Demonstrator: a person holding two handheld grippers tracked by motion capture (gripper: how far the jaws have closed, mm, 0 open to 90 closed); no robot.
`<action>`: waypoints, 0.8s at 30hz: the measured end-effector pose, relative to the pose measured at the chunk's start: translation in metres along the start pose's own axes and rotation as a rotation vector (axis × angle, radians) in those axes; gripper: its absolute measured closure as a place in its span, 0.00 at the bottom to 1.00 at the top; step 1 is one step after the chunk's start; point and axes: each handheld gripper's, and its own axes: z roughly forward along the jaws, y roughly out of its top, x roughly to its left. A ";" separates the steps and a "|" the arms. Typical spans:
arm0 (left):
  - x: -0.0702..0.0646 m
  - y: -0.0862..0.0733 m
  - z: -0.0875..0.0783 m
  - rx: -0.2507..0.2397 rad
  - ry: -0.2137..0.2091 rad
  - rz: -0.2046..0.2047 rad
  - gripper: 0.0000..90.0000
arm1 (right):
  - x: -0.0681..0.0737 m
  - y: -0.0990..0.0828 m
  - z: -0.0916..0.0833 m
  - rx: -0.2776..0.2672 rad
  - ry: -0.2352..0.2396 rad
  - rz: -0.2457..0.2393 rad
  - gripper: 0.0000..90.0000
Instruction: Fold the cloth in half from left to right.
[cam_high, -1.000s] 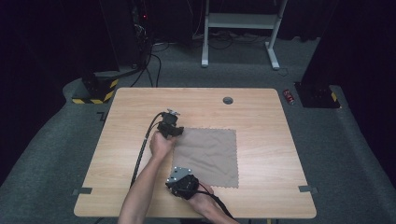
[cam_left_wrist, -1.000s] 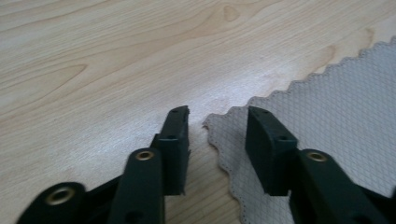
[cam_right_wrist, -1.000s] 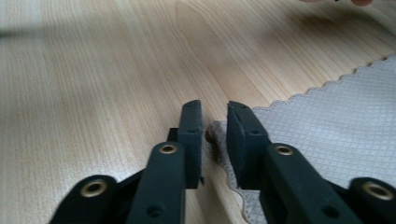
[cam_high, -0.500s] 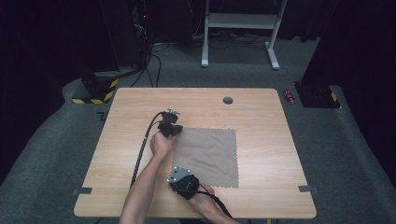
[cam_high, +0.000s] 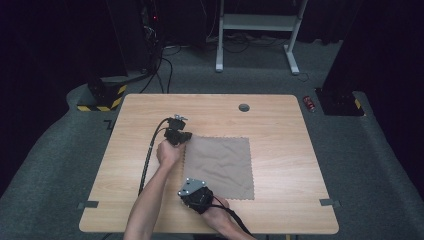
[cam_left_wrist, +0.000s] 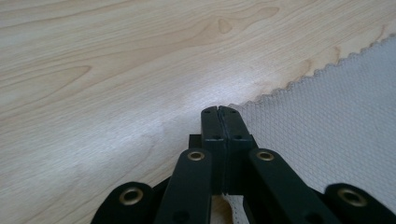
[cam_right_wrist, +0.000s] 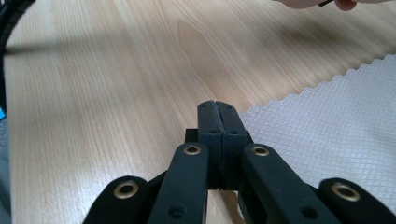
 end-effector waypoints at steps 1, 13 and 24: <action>0.002 0.000 -0.003 -0.001 0.002 0.003 1.00 | 0.001 0.001 0.000 -0.007 0.000 -0.005 1.00; 0.033 -0.008 -0.044 0.003 0.080 -0.017 1.00 | 0.014 0.028 0.002 -0.069 0.046 -0.032 1.00; 0.013 -0.004 -0.018 0.017 0.063 -0.021 0.99 | 0.001 0.005 -0.012 -0.062 0.023 0.017 1.00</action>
